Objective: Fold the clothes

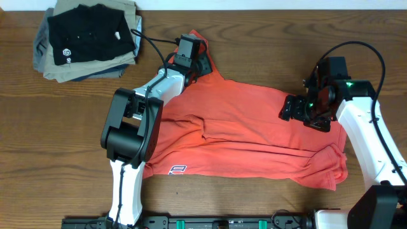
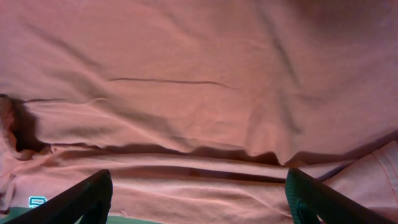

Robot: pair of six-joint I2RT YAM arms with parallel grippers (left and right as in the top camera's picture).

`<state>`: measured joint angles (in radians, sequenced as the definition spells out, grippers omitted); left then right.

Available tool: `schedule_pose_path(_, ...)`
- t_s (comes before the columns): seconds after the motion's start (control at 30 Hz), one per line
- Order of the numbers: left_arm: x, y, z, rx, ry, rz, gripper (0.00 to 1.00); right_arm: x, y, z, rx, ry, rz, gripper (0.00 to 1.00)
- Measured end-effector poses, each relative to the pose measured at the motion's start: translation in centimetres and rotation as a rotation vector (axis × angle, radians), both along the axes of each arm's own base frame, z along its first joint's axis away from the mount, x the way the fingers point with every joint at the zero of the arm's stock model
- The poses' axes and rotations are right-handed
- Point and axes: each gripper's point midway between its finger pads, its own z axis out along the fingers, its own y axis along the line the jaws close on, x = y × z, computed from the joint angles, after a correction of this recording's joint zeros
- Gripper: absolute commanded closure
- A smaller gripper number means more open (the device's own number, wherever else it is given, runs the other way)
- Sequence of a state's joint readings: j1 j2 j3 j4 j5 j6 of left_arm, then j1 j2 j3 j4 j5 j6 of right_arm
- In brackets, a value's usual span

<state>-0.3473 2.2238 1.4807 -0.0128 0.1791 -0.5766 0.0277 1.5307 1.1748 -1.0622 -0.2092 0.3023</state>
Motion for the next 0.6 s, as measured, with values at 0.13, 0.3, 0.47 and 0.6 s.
schedule_pose_path(0.13,-0.5,0.2,-0.4,0.016,0.022,-0.010,0.46,0.1,0.0,0.0,0.000,-0.002,0.000,0.12)
schedule_pose_path(0.3,-0.6,0.0,-0.4,0.084,-0.010,-0.105,0.33,0.1,0.0,0.0,0.000,-0.003,0.002,0.12)
schedule_pose_path(0.47,-1.3,0.5,-0.5,0.177,-0.020,-0.199,0.32,0.0,0.0,0.0,-0.002,-0.002,0.007,0.12)
schedule_pose_path(0.6,-1.0,2.1,0.0,0.273,-0.044,-0.215,0.33,0.0,-0.1,0.0,-0.008,-0.003,0.009,0.11)
